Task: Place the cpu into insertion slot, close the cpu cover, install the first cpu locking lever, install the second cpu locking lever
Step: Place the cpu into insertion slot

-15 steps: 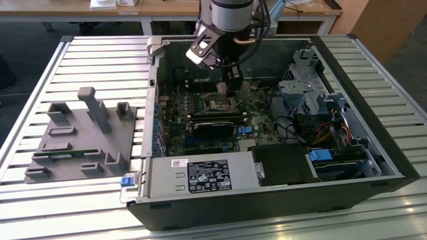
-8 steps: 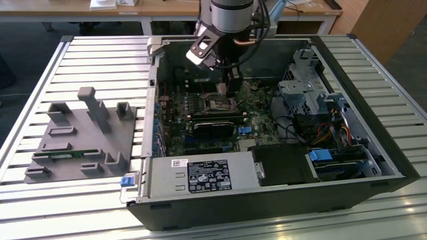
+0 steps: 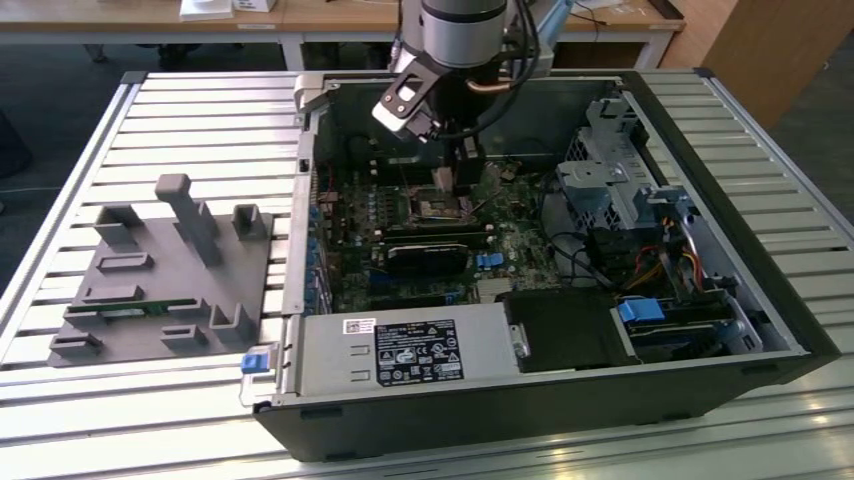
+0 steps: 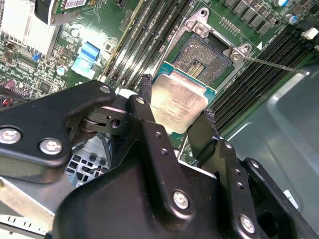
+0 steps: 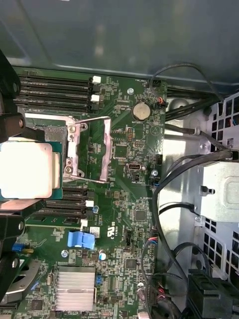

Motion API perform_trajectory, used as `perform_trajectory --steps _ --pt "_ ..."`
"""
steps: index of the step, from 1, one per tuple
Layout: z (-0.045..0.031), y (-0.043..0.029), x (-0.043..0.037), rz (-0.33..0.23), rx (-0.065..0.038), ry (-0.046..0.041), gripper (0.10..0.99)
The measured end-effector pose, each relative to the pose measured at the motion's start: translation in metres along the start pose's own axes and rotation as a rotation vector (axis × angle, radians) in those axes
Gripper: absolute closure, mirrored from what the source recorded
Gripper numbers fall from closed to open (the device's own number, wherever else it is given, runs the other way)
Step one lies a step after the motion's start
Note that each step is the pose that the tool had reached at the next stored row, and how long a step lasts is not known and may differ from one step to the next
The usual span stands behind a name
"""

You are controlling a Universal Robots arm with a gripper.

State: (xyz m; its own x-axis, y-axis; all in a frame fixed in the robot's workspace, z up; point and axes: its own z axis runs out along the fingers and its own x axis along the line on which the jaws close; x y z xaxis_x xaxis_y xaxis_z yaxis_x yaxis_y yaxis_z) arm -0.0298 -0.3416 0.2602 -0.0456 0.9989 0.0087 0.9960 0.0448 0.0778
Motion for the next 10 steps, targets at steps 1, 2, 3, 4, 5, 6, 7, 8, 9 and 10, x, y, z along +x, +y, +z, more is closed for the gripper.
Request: perform_trajectory --steps 1,2,3,4,5,6,7,8,9,10 --pt "0.0007 -0.0001 0.0000 0.000 0.000 -0.0001 0.549" --pt "0.0015 -0.0001 0.0000 0.000 0.000 -0.0001 0.549" --pt "0.0026 -0.0003 0.0002 0.000 0.000 0.0000 0.549" --pt "0.0039 -0.0005 0.0006 0.000 0.000 -0.0001 0.549" --pt "0.0052 -0.0006 0.0013 0.000 0.000 -0.0002 0.549" --pt "0.0064 -0.0007 0.0017 0.000 0.000 -0.0001 0.549" --pt "0.0074 -0.0007 0.0019 0.000 0.000 -0.0001 0.549" --pt "0.0083 -0.0008 0.0020 0.000 0.000 -0.0001 0.549" --pt "0.0092 -0.0009 0.0021 0.000 0.000 -0.0001 0.549" --pt "0.0100 -0.0013 0.0022 0.001 0.000 -0.0002 0.549"
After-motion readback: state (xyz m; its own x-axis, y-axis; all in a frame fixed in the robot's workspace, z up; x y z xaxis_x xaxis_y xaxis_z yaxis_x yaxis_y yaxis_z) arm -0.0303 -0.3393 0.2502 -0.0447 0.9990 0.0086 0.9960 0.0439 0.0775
